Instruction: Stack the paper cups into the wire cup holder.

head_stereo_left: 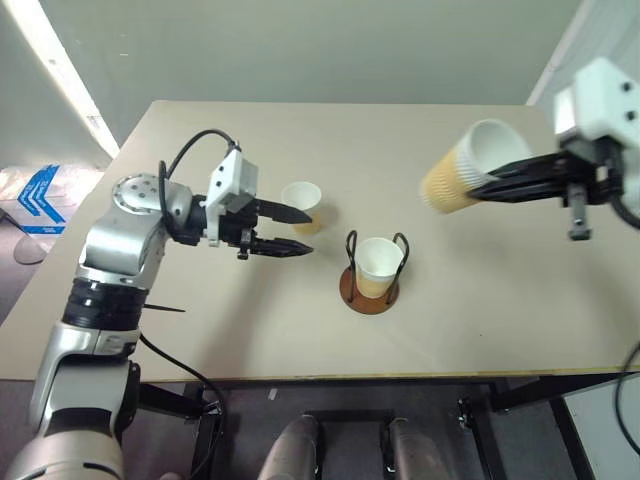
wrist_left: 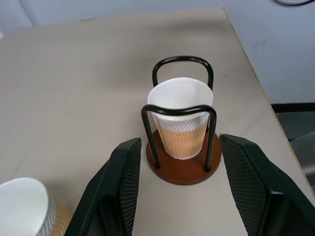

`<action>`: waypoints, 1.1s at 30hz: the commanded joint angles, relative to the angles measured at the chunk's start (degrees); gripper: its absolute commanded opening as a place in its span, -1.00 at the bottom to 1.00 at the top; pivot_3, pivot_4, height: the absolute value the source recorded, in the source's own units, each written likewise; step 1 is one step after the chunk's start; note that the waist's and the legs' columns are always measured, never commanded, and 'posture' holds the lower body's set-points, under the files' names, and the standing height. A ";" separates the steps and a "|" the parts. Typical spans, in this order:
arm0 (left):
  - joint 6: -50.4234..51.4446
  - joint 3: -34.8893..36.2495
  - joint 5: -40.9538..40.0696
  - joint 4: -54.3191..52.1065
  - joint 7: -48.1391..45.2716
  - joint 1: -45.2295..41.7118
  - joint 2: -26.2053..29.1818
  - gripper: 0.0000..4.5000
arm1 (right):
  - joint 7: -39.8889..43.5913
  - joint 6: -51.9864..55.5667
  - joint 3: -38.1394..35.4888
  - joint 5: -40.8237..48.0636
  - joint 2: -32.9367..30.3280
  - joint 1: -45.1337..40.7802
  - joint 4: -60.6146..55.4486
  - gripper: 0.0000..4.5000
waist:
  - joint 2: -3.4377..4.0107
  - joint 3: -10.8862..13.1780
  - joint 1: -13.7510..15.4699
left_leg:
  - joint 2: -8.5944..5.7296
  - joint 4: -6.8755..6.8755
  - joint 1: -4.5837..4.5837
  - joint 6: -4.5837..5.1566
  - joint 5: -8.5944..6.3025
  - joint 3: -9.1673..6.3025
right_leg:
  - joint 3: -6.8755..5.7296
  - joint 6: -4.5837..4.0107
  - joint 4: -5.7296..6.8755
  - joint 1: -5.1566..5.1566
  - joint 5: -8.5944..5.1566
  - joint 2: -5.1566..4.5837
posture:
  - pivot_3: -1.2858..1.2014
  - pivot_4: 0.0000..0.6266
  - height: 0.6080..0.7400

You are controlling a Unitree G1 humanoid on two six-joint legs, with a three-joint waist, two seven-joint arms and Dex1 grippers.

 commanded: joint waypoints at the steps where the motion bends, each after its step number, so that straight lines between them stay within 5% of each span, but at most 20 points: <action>1: -2.07 0.44 0.58 0.12 -0.29 -2.47 -0.50 0.22 | -0.96 -0.50 3.57 -1.22 2.80 -2.27 0.40 -1.00 | 0.00 0.00 0.04 | 0.00 0.02 -0.03 0.00 0.00 -0.02 | 0.00 0.00 -0.01 -0.02 0.00 -0.01 | 0.03 -0.52 1.00; 20: -0.33 2.76 -2.66 -3.55 -2.04 -5.19 1.27 0.22 | -0.26 -6.11 12.33 -7.43 10.08 1.44 2.19 -1.00 | 0.00 0.00 -0.15 | 0.02 -0.04 -0.06 -0.11 -0.01 0.00 | -0.03 -0.03 0.03 -0.12 -0.02 -0.02 | 0.03 -0.52 1.00; 33: -0.05 2.76 -3.02 -4.58 -1.03 -4.82 0.93 0.22 | 1.64 -12.18 16.26 -14.35 9.73 4.94 2.96 -1.00 | -0.02 -0.02 -0.19 | 0.03 -0.02 -0.01 -0.06 -0.01 0.00 | -0.03 -0.14 0.05 -0.08 0.06 -0.03 | 0.03 -0.52 1.00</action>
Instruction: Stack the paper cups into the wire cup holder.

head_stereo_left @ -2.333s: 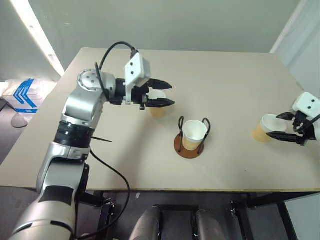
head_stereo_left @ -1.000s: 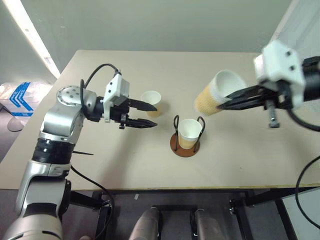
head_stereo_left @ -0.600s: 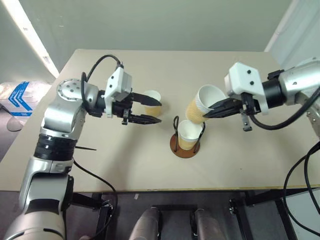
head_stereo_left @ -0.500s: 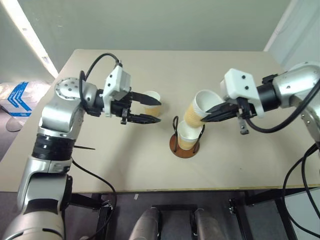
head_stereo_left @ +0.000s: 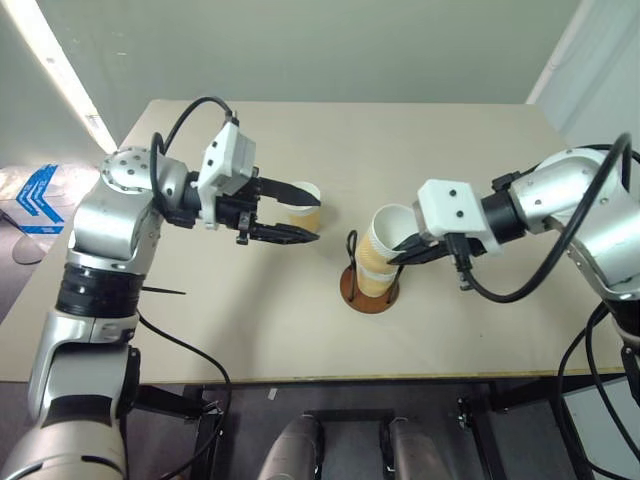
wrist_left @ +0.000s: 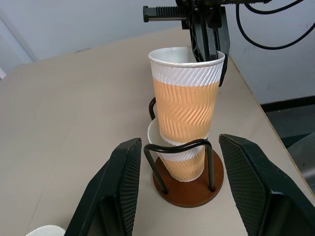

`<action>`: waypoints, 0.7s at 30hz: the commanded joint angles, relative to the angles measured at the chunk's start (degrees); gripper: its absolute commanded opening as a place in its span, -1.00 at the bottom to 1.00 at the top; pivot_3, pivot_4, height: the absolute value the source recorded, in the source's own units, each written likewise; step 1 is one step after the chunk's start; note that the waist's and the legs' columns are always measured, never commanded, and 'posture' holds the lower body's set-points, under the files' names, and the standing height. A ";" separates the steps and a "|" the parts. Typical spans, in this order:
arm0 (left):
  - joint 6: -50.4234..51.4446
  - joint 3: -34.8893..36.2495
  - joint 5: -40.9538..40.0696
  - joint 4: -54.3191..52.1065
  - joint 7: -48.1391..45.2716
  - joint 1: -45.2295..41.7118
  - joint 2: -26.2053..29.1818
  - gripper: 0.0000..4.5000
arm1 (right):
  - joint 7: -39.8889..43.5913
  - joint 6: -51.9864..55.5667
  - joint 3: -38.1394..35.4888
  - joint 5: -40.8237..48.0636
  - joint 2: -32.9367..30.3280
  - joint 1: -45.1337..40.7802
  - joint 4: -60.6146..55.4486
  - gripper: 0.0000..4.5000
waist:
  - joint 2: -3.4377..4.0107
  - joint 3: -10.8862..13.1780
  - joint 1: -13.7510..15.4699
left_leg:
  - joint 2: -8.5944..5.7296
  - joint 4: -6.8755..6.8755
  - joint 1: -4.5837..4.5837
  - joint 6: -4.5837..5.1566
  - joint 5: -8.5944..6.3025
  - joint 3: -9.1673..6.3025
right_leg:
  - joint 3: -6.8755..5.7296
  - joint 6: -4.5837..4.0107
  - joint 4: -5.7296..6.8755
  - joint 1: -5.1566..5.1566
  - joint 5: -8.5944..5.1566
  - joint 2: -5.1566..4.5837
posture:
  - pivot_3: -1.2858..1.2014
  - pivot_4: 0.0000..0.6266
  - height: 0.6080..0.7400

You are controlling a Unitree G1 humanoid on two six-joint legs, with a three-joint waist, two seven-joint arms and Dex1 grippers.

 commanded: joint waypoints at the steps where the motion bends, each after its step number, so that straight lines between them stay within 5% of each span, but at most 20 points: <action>1: 0.02 1.77 -0.95 -2.13 0.42 -0.95 0.33 0.22 | 0.77 -0.26 0.93 -1.76 -0.53 0.56 -0.29 -1.00 | 0.00 0.00 0.00 | 0.00 0.00 0.00 0.03 0.00 0.00 | 0.00 -0.01 0.00 0.00 0.01 0.00 | 0.03 -0.52 1.00; 21: -0.75 1.33 -0.49 -1.19 0.49 -1.55 0.07 0.22 | 2.90 2.49 -0.95 -0.46 1.36 -5.31 4.56 -1.00 | 0.00 0.00 -0.01 | 0.00 -0.21 -0.03 -0.09 0.18 -0.05 | -0.01 -0.21 -0.03 -0.13 0.15 0.03 | 0.03 -0.52 1.00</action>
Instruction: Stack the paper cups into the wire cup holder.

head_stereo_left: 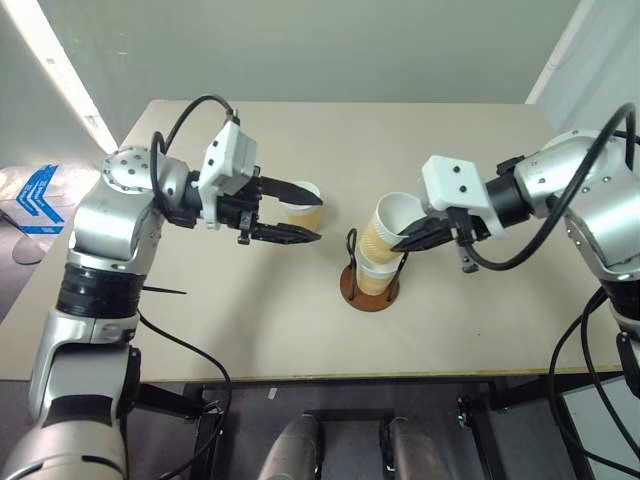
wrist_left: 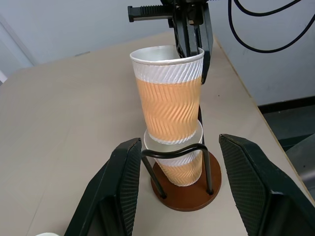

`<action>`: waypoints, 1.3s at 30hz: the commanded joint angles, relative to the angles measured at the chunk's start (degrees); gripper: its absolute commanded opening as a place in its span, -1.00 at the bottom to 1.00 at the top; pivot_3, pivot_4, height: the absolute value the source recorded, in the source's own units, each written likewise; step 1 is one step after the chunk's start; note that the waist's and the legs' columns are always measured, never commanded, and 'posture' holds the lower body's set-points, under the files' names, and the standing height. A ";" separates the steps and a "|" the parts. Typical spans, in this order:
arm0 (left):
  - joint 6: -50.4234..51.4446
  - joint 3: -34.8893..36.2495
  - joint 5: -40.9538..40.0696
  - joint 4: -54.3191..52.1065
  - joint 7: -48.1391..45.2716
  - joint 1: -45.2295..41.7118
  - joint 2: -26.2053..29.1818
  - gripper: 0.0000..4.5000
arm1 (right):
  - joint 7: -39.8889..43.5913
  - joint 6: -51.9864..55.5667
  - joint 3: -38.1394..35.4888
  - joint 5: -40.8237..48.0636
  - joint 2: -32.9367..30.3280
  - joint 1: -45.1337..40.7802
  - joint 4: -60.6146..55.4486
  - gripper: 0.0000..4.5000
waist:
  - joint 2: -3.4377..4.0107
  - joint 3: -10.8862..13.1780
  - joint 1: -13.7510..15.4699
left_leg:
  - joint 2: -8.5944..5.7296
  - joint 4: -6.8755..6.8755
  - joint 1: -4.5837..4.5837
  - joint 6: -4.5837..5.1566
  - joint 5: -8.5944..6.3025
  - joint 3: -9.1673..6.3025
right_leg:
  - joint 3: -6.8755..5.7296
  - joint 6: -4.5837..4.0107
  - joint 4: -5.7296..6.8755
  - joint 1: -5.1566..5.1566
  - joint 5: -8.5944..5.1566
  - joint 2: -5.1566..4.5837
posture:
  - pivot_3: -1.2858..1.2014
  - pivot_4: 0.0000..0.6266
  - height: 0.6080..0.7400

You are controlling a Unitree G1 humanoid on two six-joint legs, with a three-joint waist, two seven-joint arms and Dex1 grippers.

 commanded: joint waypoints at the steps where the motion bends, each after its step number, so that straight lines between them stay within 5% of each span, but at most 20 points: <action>1: -0.68 1.33 -0.14 -0.54 0.20 -1.55 0.19 0.22 | 0.35 -1.38 -0.55 -0.61 -0.01 -0.37 -1.05 -1.00 | 0.00 0.00 0.00 | 0.00 -0.03 0.00 -0.02 0.00 0.00 | 0.00 0.00 0.00 -0.01 0.00 0.00 | 0.03 -0.52 1.00; 10: -0.48 1.14 0.13 -1.31 0.59 -0.95 0.44 0.22 | 0.11 -3.92 1.32 -4.18 -0.32 3.06 -1.80 -1.00 | 0.00 0.00 0.00 | 0.01 -0.09 -0.01 -0.05 -0.03 0.00 | -0.01 0.01 -0.04 -0.02 -0.01 -0.01 | 0.03 -0.52 1.00; 13: -0.94 0.70 0.84 -1.42 0.96 -0.65 0.40 0.22 | -0.83 -3.06 0.61 -4.11 0.11 3.05 -2.34 -0.73 | 0.00 0.00 0.00 | 0.01 -0.09 -0.01 -0.05 -0.03 0.00 | -0.01 0.01 -0.03 -0.02 0.00 -0.01 | 0.03 -0.52 1.00; 23: -1.89 -0.05 4.68 -1.02 5.28 -1.62 0.02 0.22 | -8.65 7.37 -10.63 2.98 3.53 -1.18 -2.83 0.70 | 0.00 0.00 -0.02 | 0.01 -0.09 0.00 -0.02 -0.02 0.02 | 0.00 0.01 0.00 -0.03 0.00 -0.01 | 0.03 -0.52 1.00; 29: -8.19 -3.83 14.59 2.50 10.67 -6.10 -0.33 0.22 | -14.12 20.10 -24.34 13.80 3.38 -1.06 -4.28 0.70 | -0.02 0.01 0.27 | -0.02 -0.10 -0.04 -0.05 -0.01 0.00 | -0.01 0.00 -0.10 0.00 -0.01 -0.01 | 0.03 -0.52 1.00; 39: -21.98 -13.93 32.60 11.94 12.71 -10.33 0.27 0.22 | -19.86 31.12 -35.52 26.70 -0.52 6.48 -11.76 0.70 | -0.02 0.02 0.25 | -0.02 -0.24 -0.05 -0.19 -0.04 0.04 | 0.04 0.17 -0.05 -0.15 -0.16 -0.01 | 0.03 -0.52 1.00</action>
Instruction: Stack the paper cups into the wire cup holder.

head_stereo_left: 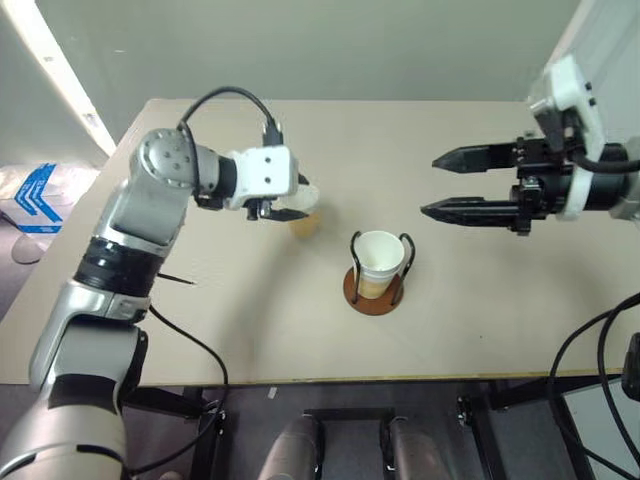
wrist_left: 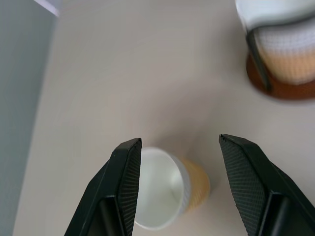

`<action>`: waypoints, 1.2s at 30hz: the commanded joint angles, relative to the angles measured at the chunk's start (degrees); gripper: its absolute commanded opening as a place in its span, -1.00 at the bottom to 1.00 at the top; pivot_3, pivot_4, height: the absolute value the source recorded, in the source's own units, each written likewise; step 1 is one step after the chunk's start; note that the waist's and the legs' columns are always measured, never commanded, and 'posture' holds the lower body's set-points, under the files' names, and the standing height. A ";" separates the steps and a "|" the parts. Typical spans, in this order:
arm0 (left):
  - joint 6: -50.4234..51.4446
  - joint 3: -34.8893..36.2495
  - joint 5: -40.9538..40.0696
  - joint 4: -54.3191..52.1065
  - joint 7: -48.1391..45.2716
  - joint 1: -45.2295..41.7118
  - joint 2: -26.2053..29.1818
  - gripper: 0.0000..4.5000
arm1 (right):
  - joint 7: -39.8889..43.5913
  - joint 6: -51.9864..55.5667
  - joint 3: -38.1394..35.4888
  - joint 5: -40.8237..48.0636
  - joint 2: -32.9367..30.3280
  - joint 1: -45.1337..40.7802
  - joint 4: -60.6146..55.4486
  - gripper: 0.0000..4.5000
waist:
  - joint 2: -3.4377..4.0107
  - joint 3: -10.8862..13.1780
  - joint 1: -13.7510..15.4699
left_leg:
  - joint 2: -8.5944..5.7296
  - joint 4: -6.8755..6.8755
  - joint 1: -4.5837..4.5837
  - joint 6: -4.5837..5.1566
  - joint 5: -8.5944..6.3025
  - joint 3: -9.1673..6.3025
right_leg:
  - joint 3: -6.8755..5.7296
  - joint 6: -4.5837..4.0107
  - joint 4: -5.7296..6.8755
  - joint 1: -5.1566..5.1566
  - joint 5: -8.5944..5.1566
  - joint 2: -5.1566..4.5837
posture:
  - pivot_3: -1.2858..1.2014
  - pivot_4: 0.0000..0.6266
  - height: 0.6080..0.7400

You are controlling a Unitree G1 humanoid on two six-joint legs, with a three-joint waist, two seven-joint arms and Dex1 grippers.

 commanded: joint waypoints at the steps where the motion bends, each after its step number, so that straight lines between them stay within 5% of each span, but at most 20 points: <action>1: -4.73 -1.75 4.94 3.72 0.91 -3.14 -0.11 0.22 | -2.25 1.87 -5.78 5.15 -1.27 1.73 -3.65 0.70 | 0.00 0.00 0.01 | 0.00 -0.02 0.00 -0.01 0.01 0.00 | 0.00 0.02 0.01 0.00 -0.01 0.00 | 0.03 -0.52 1.00; 21: -20.78 -8.27 18.40 34.82 9.24 -13.63 -11.85 0.22 | -14.38 3.11 -12.69 18.53 -4.44 9.51 -5.64 0.70 | 0.00 0.00 0.37 | -0.03 0.02 -0.23 0.08 -0.04 0.02 | 0.00 0.74 0.00 -0.11 0.22 -0.02 | 0.03 -0.52 1.00; 25: -24.25 -9.27 20.61 40.07 11.08 -15.04 -13.03 -0.18 | -15.37 1.83 -12.83 19.24 -5.42 10.70 -5.63 0.71 | 0.00 0.00 0.46 | -0.03 0.15 -0.34 0.10 -0.05 0.02 | -0.01 0.79 0.00 -0.16 0.23 -0.03 | 0.03 -0.52 1.00; 30: -26.99 -8.52 20.03 43.61 9.80 -16.07 -13.88 -0.98 | -16.15 -1.19 -13.66 19.26 -5.95 13.04 -6.42 0.71 | 0.00 0.00 0.56 | -0.03 0.24 -0.40 0.11 -0.06 0.06 | 0.00 0.83 0.01 -0.19 0.23 -0.01 | 0.03 -0.52 1.00; 36: -28.83 -6.33 15.57 42.40 1.15 -16.06 -12.74 -0.98 | -14.96 -4.53 -14.80 20.00 -7.44 17.33 -6.91 0.71 | -0.01 0.00 0.70 | -0.05 0.37 -0.45 0.15 -0.09 0.07 | 0.00 0.89 0.03 -0.19 0.23 0.00 | 0.03 -0.52 1.00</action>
